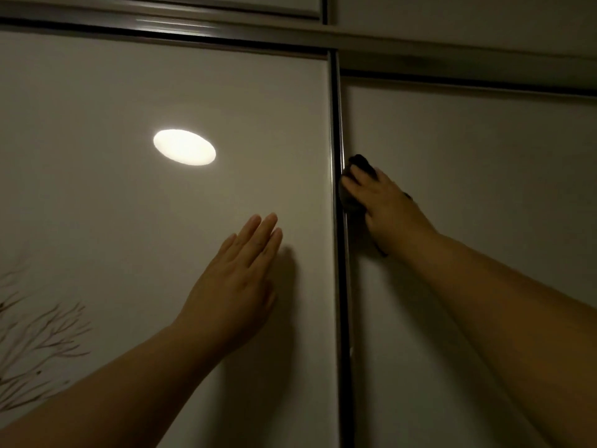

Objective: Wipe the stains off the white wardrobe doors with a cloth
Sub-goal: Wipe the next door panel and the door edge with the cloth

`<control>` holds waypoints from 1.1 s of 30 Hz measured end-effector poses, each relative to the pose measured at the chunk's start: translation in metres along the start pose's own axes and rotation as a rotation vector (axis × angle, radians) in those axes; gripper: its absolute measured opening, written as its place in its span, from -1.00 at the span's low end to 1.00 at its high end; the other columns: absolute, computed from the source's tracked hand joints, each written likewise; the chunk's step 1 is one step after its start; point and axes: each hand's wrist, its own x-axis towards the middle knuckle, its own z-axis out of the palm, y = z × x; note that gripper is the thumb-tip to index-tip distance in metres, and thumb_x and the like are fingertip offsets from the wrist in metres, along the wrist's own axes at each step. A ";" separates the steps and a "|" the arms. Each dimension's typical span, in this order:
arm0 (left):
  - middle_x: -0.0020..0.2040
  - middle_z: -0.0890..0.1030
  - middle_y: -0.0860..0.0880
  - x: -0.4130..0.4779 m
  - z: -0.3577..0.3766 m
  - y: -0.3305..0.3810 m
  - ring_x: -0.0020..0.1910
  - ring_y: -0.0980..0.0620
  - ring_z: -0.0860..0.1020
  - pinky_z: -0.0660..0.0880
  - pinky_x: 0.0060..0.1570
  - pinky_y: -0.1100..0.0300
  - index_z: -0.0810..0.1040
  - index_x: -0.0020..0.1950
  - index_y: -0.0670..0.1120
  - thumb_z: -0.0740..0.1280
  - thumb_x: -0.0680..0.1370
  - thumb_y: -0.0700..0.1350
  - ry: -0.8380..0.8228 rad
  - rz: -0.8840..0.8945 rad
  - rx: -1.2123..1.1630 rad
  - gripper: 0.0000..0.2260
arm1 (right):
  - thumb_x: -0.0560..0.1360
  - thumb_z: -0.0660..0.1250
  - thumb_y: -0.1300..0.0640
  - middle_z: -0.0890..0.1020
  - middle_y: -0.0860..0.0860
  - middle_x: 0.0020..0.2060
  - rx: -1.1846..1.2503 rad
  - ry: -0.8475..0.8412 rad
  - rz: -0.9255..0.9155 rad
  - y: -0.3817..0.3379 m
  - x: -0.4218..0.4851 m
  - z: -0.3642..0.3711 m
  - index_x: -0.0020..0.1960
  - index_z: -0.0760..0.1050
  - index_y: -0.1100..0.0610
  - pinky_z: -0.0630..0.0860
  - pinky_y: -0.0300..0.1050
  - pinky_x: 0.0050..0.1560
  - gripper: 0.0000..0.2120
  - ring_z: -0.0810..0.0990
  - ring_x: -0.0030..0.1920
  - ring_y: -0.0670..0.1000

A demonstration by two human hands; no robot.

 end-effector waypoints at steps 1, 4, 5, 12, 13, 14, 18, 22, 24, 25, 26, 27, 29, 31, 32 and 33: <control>0.51 0.09 -0.11 0.006 0.000 0.004 0.48 -0.06 0.00 0.08 0.36 -0.09 0.14 0.49 -0.15 0.05 0.46 -0.01 0.006 -0.007 0.001 -0.40 | 0.46 0.07 0.45 0.11 0.14 0.49 0.052 -0.091 -0.002 0.006 0.003 -0.001 0.47 0.15 0.18 0.14 0.08 0.41 -0.40 0.13 0.45 0.24; 0.51 0.09 -0.11 0.021 0.003 0.018 0.47 -0.05 -0.01 0.03 0.36 -0.06 0.13 0.49 -0.14 0.03 0.48 0.00 0.028 -0.013 0.005 -0.42 | 0.46 0.12 0.44 0.01 -0.04 0.50 0.181 -0.107 -0.017 -0.008 -0.016 0.000 0.49 0.10 0.07 0.18 -0.12 0.34 -0.34 0.19 0.44 0.09; 0.50 0.09 -0.11 0.026 0.005 0.022 0.47 -0.05 -0.01 0.01 0.35 -0.06 0.14 0.49 -0.14 0.03 0.49 0.00 0.039 -0.009 0.012 -0.43 | 0.47 0.12 0.42 0.00 -0.10 0.50 0.227 -0.084 -0.037 -0.014 -0.028 0.005 0.49 0.11 0.03 0.22 -0.12 0.34 -0.35 0.22 0.44 0.07; 0.49 0.12 -0.13 0.049 0.018 0.048 0.47 -0.09 0.04 0.12 0.37 -0.11 0.13 0.46 -0.19 0.00 0.53 0.00 0.097 -0.040 -0.073 -0.47 | 0.49 -0.04 0.31 0.01 -0.04 0.52 0.348 -0.098 -0.301 -0.052 -0.152 0.043 0.52 -0.02 -0.01 0.36 -0.02 0.30 -0.36 0.31 0.39 0.16; 0.49 0.12 -0.13 0.051 0.019 0.051 0.47 -0.10 0.04 0.15 0.36 -0.13 0.12 0.46 -0.19 0.00 0.53 0.00 0.096 -0.042 -0.081 -0.47 | 0.57 -0.06 0.29 0.04 -0.02 0.52 0.353 -0.099 -0.348 -0.057 -0.167 0.045 0.52 0.01 0.01 0.37 -0.01 0.29 -0.45 0.25 0.43 0.14; 0.49 0.12 -0.13 0.052 0.021 0.053 0.47 -0.10 0.04 0.17 0.36 -0.14 0.11 0.46 -0.18 -0.01 0.53 0.00 0.094 -0.047 -0.090 -0.47 | 0.63 -0.09 0.21 0.08 -0.01 0.52 0.371 -0.108 -0.354 -0.061 -0.176 0.044 0.51 0.06 0.01 0.39 -0.01 0.27 -0.54 0.20 0.45 0.10; 0.49 0.13 -0.13 0.063 0.028 0.063 0.47 -0.09 0.04 0.17 0.35 -0.13 0.09 0.46 -0.18 -0.01 0.52 0.01 0.102 -0.071 -0.104 -0.46 | 0.60 -0.23 -0.15 -0.11 -0.23 0.50 0.428 -0.158 -0.256 -0.041 -0.164 0.030 0.47 -0.17 -0.28 -0.05 -0.11 0.45 -0.56 -0.12 0.48 -0.18; 0.49 0.13 -0.14 0.073 0.036 0.070 0.47 -0.10 0.04 0.15 0.36 -0.11 0.18 0.47 -0.18 0.00 0.50 0.01 0.097 -0.079 -0.067 -0.44 | 0.55 0.04 0.24 -0.32 -0.17 0.47 0.279 0.026 -0.037 0.030 -0.106 0.026 0.52 -0.05 -0.06 -0.06 0.00 0.44 -0.40 -0.14 0.49 -0.04; 0.49 0.15 -0.16 0.076 0.040 0.078 0.46 -0.13 0.07 0.11 0.34 -0.11 0.22 0.46 -0.19 0.01 0.50 0.00 0.099 -0.080 -0.042 -0.45 | 0.56 0.16 0.24 -0.13 -0.08 0.51 0.296 0.077 0.046 0.049 -0.086 0.028 0.51 0.02 -0.05 0.28 0.01 0.34 -0.40 0.16 0.46 0.11; 0.48 0.16 -0.17 0.077 0.041 0.081 0.45 -0.15 0.09 0.09 0.33 -0.12 0.24 0.45 -0.19 0.01 0.50 0.00 0.102 -0.084 -0.024 -0.46 | 0.58 0.14 0.18 -0.05 -0.09 0.51 0.322 0.057 0.062 0.049 -0.083 0.033 0.51 0.03 -0.06 0.26 0.00 0.36 -0.44 0.16 0.46 0.10; 0.47 0.17 -0.18 0.079 0.044 0.086 0.45 -0.16 0.10 0.07 0.32 -0.13 0.26 0.44 -0.19 0.00 0.51 -0.01 0.106 -0.089 -0.003 -0.47 | 0.58 0.13 0.16 0.00 -0.07 0.51 0.280 0.048 0.021 0.046 -0.085 0.040 0.50 0.07 -0.05 0.20 0.04 0.40 -0.47 0.12 0.47 0.08; 0.47 0.18 -0.18 0.079 0.047 0.089 0.44 -0.16 0.10 0.06 0.32 -0.14 0.26 0.44 -0.19 0.00 0.53 -0.02 0.105 -0.095 0.017 -0.49 | 0.55 0.15 0.17 0.03 -0.05 0.51 0.201 0.050 -0.060 0.041 -0.091 0.048 0.48 0.15 -0.01 0.16 0.09 0.41 -0.48 0.10 0.48 0.08; 0.48 0.16 -0.16 0.079 0.054 0.091 0.46 -0.13 0.07 0.07 0.36 -0.10 0.24 0.45 -0.18 -0.01 0.55 -0.04 0.092 -0.103 0.061 -0.51 | 0.45 0.23 0.17 0.13 -0.01 0.50 0.077 0.016 -0.191 0.037 -0.107 0.058 0.42 0.31 0.05 0.18 0.15 0.36 -0.47 0.17 0.46 0.12; 0.48 0.15 -0.16 0.078 0.061 0.090 0.46 -0.11 0.03 0.04 0.38 -0.06 0.23 0.44 -0.19 0.03 0.52 -0.09 0.082 -0.089 0.099 -0.51 | 0.41 0.28 0.09 0.27 0.02 0.45 -0.002 0.003 -0.253 0.047 -0.116 0.058 0.35 0.41 0.06 0.33 0.14 0.27 -0.49 0.31 0.40 0.14; 0.48 0.16 -0.17 0.077 0.063 0.089 0.46 -0.11 0.02 0.02 0.36 -0.05 0.23 0.44 -0.20 0.05 0.50 -0.11 0.075 -0.081 0.121 -0.50 | 0.41 0.28 0.06 0.32 0.03 0.43 -0.036 0.018 -0.264 0.057 -0.118 0.054 0.33 0.44 0.06 0.39 0.13 0.21 -0.52 0.37 0.36 0.14; 0.48 0.16 -0.17 0.077 0.064 0.088 0.46 -0.11 0.02 0.01 0.34 -0.05 0.23 0.44 -0.20 0.07 0.48 -0.12 0.068 -0.076 0.148 -0.49 | 0.40 0.25 0.06 0.35 0.05 0.41 -0.050 0.030 -0.252 0.069 -0.119 0.051 0.32 0.46 0.05 0.41 0.11 0.18 -0.53 0.40 0.34 0.15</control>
